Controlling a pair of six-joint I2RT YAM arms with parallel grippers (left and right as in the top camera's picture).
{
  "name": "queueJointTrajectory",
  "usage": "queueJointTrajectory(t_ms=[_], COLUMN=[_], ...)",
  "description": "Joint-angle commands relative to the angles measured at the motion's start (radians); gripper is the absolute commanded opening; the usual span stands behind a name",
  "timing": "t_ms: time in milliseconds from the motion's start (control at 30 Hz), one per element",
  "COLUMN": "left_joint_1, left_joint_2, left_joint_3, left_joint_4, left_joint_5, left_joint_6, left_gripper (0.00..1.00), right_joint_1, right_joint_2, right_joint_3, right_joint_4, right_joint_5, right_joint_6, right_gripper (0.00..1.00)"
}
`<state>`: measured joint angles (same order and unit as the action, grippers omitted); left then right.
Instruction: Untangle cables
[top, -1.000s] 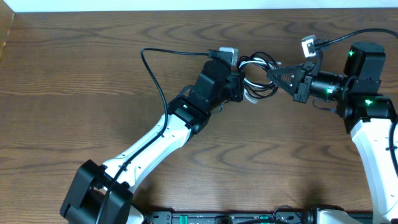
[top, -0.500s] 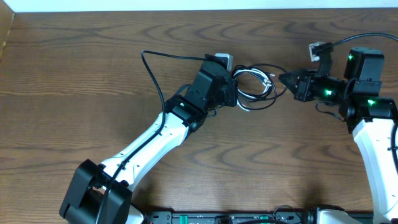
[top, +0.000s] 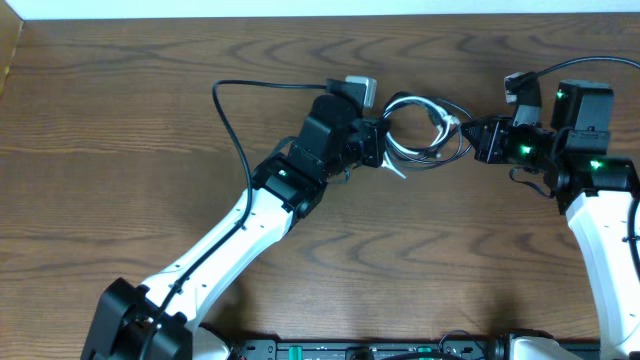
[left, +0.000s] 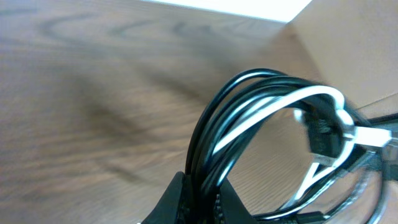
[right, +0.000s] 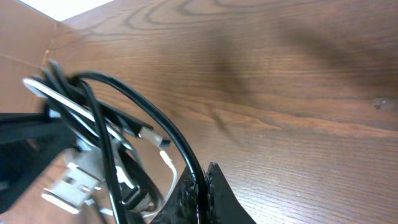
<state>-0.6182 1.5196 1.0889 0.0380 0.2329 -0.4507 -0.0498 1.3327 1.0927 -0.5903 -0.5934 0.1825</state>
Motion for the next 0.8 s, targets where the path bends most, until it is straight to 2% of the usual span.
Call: queueJointTrajectory(t_ms=[0,267,367,533,767], left_joint_1=[0.01,0.002,-0.002,0.0,0.001], left_joint_2=[-0.052,-0.067,-0.069,-0.113,-0.226], left_joint_3=[0.011,0.011,0.011,0.011,0.011], left_joint_4=[0.064,0.132,0.132,0.133,0.121], left_joint_5=[0.049,0.051,0.052,0.041,-0.032], left_joint_6=[-0.058,-0.127,-0.127,-0.126,-0.073], left_gripper=[0.08,0.08,0.08,0.08,0.08], right_joint_1=[0.034,0.157,0.189,0.188,0.154], right_joint_2=[0.012,0.101,0.131,0.171,0.188], right_joint_3=[-0.005,-0.058,-0.074,-0.099,-0.162], right_joint_4=[0.002,0.129,0.141,0.13,0.138], right_joint_5=[0.079,0.102,0.195,0.352,0.461], right_joint_6=[0.028,0.103,0.156,0.18,0.183], right_gripper=[0.01,0.01,0.01,0.01,0.01])
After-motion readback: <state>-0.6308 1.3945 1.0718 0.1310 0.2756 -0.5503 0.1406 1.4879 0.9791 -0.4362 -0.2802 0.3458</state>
